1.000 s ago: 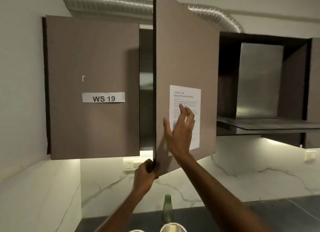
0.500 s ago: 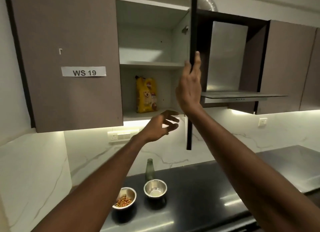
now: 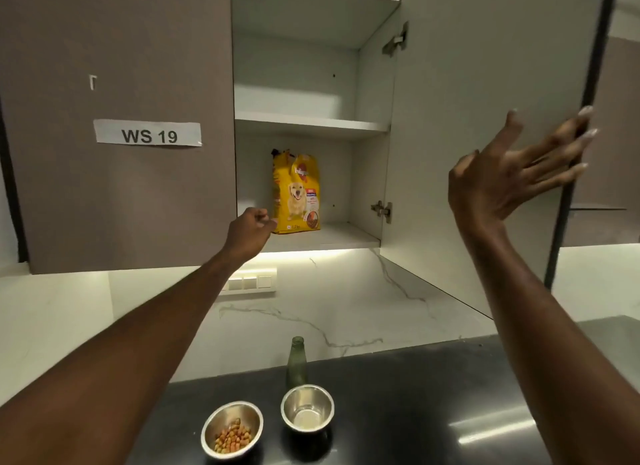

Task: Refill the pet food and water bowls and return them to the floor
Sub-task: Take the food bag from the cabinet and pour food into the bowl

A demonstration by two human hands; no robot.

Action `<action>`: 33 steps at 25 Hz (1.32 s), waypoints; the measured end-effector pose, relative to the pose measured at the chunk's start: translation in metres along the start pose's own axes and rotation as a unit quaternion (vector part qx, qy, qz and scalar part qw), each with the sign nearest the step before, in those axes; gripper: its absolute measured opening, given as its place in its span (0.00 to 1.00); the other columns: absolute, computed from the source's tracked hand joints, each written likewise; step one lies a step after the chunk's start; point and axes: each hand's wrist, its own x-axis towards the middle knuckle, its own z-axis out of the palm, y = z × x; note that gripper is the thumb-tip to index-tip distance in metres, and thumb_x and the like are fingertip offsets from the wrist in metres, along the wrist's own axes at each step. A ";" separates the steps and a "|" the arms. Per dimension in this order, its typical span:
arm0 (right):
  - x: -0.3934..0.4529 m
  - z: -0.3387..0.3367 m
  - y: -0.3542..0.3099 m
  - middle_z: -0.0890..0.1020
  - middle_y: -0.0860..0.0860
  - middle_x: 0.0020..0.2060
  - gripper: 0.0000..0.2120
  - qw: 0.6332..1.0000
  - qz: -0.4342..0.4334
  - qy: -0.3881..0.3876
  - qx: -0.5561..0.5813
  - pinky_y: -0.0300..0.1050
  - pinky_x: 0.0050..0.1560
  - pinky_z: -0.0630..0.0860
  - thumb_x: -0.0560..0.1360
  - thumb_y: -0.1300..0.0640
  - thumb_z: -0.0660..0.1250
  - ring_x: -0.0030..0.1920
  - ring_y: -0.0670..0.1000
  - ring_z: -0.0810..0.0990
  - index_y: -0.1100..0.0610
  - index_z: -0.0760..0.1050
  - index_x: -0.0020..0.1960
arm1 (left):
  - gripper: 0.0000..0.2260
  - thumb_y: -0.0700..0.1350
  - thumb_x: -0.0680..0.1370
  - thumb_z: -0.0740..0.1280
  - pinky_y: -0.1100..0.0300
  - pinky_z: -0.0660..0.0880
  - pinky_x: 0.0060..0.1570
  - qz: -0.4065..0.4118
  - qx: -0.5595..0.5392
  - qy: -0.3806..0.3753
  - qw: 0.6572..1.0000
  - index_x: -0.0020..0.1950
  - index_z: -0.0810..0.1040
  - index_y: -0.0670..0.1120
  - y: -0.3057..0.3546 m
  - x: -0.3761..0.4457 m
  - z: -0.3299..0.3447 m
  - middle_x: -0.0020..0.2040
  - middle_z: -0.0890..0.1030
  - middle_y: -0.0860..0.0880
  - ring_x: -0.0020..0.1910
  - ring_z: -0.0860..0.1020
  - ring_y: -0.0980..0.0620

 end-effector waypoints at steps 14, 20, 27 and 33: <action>-0.171 0.376 -0.150 0.76 0.63 0.72 0.37 0.767 0.083 -0.567 0.291 0.56 0.70 0.72 0.82 0.33 0.62 0.72 0.64 0.75 0.62 0.69 0.76 | 0.58 0.69 0.65 0.81 0.45 0.75 0.70 -0.161 -0.035 -0.013 0.986 0.83 0.57 0.45 -0.075 0.239 0.108 0.80 0.71 0.44 0.75 0.74 0.38; -0.200 0.457 -0.161 0.88 0.56 0.58 0.38 0.601 0.259 -0.638 0.406 0.59 0.64 0.82 0.76 0.23 0.57 0.55 0.58 0.88 0.53 0.81 0.65 | 0.49 0.67 0.55 0.86 0.38 0.83 0.60 -0.138 -0.208 -0.073 0.965 0.73 0.77 0.54 -0.107 0.264 0.131 0.64 0.87 0.51 0.59 0.88 0.45; -0.195 0.366 -0.152 0.86 0.55 0.60 0.32 0.668 0.258 -0.543 0.438 0.61 0.67 0.80 0.81 0.28 0.58 0.60 0.59 0.85 0.53 0.78 0.68 | 0.45 0.72 0.53 0.84 0.43 0.84 0.59 -0.086 -0.209 -0.040 0.973 0.66 0.82 0.56 -0.087 0.210 0.114 0.58 0.89 0.55 0.57 0.88 0.49; -0.197 0.219 -0.122 0.86 0.53 0.59 0.30 0.733 0.288 -0.447 0.424 0.53 0.60 0.81 0.83 0.30 0.56 0.57 0.56 0.85 0.53 0.80 0.68 | 0.35 0.68 0.62 0.82 0.51 0.85 0.57 -0.017 -0.186 -0.083 0.979 0.65 0.81 0.56 -0.045 0.082 0.061 0.60 0.88 0.55 0.56 0.87 0.53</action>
